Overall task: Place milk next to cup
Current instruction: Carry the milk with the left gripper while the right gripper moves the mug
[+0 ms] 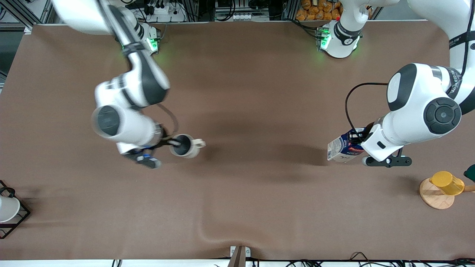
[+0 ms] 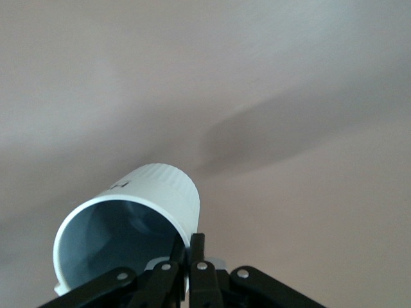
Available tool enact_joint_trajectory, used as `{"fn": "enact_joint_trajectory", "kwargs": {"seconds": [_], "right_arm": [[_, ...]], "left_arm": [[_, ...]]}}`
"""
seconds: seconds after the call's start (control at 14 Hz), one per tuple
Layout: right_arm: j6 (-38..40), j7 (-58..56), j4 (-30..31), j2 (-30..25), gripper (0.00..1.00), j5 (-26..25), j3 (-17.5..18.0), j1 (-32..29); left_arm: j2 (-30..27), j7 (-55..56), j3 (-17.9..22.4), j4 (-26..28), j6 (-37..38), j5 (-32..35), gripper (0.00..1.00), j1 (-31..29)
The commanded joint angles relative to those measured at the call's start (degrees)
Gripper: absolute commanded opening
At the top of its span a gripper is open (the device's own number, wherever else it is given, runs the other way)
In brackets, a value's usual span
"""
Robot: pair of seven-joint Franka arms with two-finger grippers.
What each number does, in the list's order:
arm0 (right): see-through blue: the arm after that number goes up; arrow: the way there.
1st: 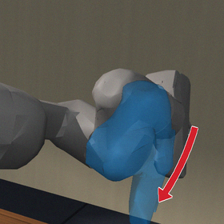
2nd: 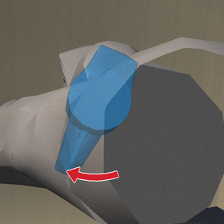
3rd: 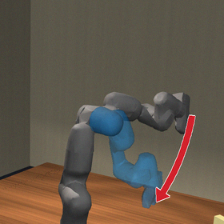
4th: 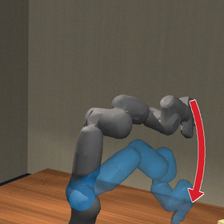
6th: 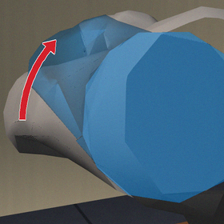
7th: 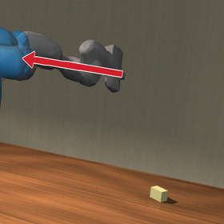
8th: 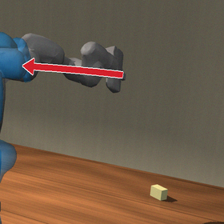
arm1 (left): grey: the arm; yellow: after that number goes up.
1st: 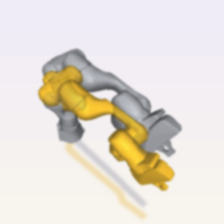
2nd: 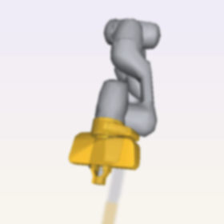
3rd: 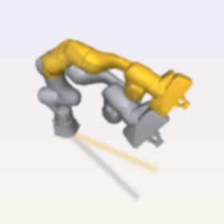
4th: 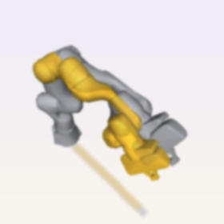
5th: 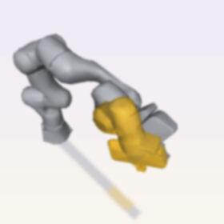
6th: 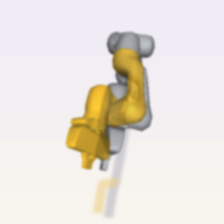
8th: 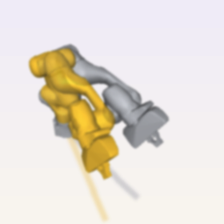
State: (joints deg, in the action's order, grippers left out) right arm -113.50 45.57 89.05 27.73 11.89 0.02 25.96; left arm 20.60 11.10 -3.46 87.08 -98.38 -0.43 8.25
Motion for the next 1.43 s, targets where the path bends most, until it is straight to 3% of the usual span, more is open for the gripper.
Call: {"fn": "enact_joint_trajectory", "kwargs": {"seconds": [0.0,0.57,1.0,1.07,1.14,1.21,1.36], "right_arm": [[-4.26,8.46,-3.7,4.86,0.0,0.77,-0.98,5.13],[-14.37,16.31,-3.62,10.06,0.0,0.06,-1.34,12.52],[-15.08,17.54,-3.53,12.69,0.0,-1.96,-1.42,13.5],[-15.26,17.54,-3.62,12.87,0.17,-1.87,-1.42,13.41],[-15.26,17.63,-3.62,12.87,0.73,-1.7,-1.42,13.5],[-15.26,17.89,-3.62,12.87,1.0,-1.69,-1.42,13.59],[-14.65,17.89,-3.97,12.61,1.0,-1.43,-1.34,13.5]], "left_arm": [[-1.52,0.94,-1.02,-0.07,1.7,0.35,0.24,-0.17],[-1.88,1.21,-3.22,-1.03,3.02,0.52,0.23,0.01],[-1.61,2.69,-6.64,-0.95,4.43,0.08,0.23,0.09],[-1.61,4.44,-7.69,-0.95,4.52,0.0,0.23,0.1],[-1.61,6.63,-9.27,-0.95,4.6,-0.01,0.23,0.01],[-1.61,8.74,-10.68,-1.03,4.6,-0.09,0.23,0.01],[-1.44,12.88,-13.49,-0.95,4.6,-0.01,0.23,0.18]]}}
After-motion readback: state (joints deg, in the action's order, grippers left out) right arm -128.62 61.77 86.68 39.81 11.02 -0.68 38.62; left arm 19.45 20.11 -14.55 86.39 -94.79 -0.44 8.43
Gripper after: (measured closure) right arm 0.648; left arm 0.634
